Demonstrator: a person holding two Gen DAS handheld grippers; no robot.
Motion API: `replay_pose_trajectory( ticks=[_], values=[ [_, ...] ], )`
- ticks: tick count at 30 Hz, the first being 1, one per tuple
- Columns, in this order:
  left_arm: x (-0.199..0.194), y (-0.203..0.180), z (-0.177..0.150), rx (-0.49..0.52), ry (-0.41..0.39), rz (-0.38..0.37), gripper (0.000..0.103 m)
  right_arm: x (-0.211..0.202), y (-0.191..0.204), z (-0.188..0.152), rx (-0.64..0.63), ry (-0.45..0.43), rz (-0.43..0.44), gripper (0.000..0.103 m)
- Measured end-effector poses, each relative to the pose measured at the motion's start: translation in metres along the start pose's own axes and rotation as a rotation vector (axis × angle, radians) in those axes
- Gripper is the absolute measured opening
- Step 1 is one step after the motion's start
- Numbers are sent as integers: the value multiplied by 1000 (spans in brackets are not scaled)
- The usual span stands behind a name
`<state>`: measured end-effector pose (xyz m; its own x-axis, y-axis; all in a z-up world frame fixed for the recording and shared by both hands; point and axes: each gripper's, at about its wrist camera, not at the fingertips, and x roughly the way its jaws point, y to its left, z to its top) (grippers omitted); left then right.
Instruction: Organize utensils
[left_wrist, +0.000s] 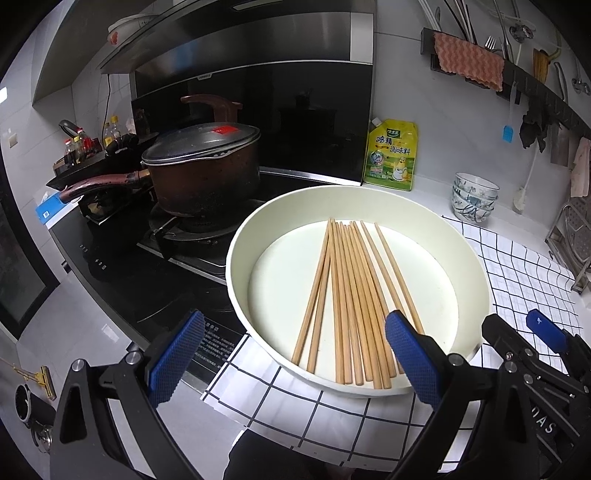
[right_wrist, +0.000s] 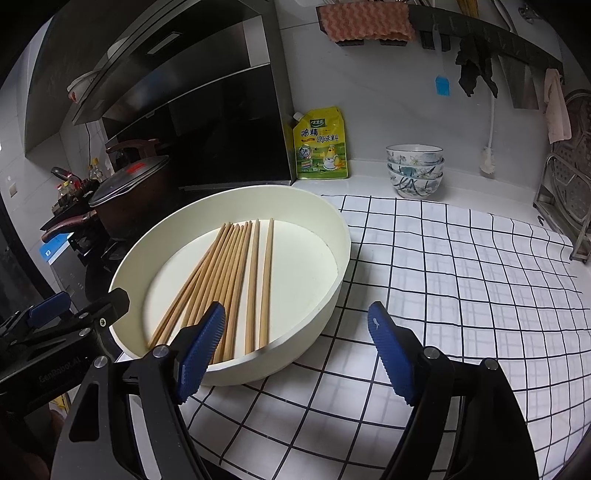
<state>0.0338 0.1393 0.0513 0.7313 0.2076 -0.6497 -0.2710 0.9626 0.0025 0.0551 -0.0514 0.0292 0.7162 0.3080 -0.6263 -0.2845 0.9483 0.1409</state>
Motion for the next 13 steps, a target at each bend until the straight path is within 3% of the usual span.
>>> replay_pose_trajectory(
  ticks=[13],
  values=[
    [1, 1, -1, -16, 13, -4, 97, -2, -2, 0, 7, -5, -4, 76]
  ],
)
